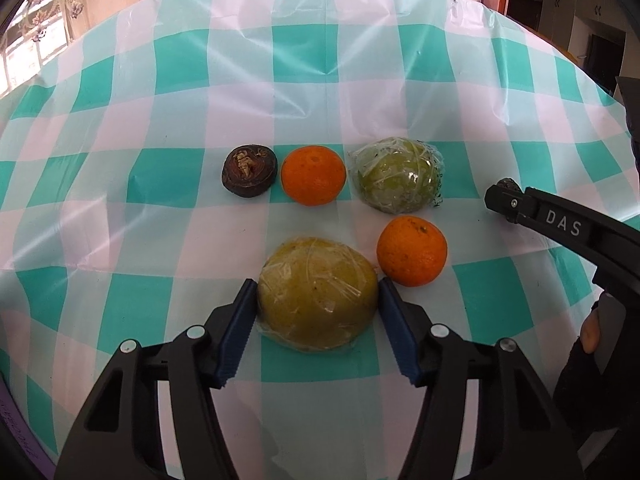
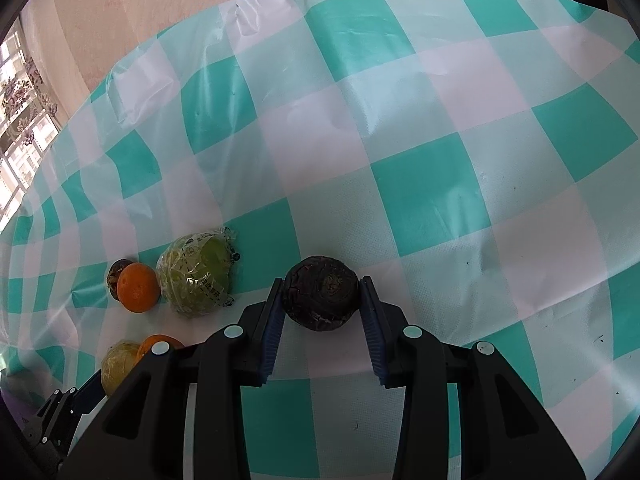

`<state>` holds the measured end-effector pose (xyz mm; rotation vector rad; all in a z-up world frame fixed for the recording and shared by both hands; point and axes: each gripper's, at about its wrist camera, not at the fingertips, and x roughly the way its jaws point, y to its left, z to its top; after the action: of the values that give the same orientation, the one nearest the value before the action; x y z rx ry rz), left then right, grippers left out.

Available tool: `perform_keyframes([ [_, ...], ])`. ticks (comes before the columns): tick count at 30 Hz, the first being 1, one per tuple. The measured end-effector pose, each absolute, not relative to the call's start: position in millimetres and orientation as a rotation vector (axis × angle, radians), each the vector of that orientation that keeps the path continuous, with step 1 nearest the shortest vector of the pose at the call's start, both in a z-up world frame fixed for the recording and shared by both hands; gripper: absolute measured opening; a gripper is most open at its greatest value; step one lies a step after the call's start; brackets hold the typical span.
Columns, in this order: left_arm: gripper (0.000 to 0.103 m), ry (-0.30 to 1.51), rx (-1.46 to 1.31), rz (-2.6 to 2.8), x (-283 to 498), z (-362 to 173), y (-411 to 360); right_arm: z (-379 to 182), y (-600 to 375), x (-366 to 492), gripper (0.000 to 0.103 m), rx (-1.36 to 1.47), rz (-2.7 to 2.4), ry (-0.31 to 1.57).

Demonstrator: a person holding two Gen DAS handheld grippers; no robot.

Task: Organize fruits
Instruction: 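Lift the bagged yellow fruit and dark fruit and carry them toward the box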

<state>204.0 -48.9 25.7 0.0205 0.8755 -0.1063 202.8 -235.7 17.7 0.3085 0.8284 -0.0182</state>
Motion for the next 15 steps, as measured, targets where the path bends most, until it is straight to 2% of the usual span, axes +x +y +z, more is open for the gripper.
perform_keyframes([
  [15, 0.061, 0.826, -0.07, -0.092, 183, 27, -26, 10, -258, 202, 0.037, 0.43, 0.089, 0.797],
])
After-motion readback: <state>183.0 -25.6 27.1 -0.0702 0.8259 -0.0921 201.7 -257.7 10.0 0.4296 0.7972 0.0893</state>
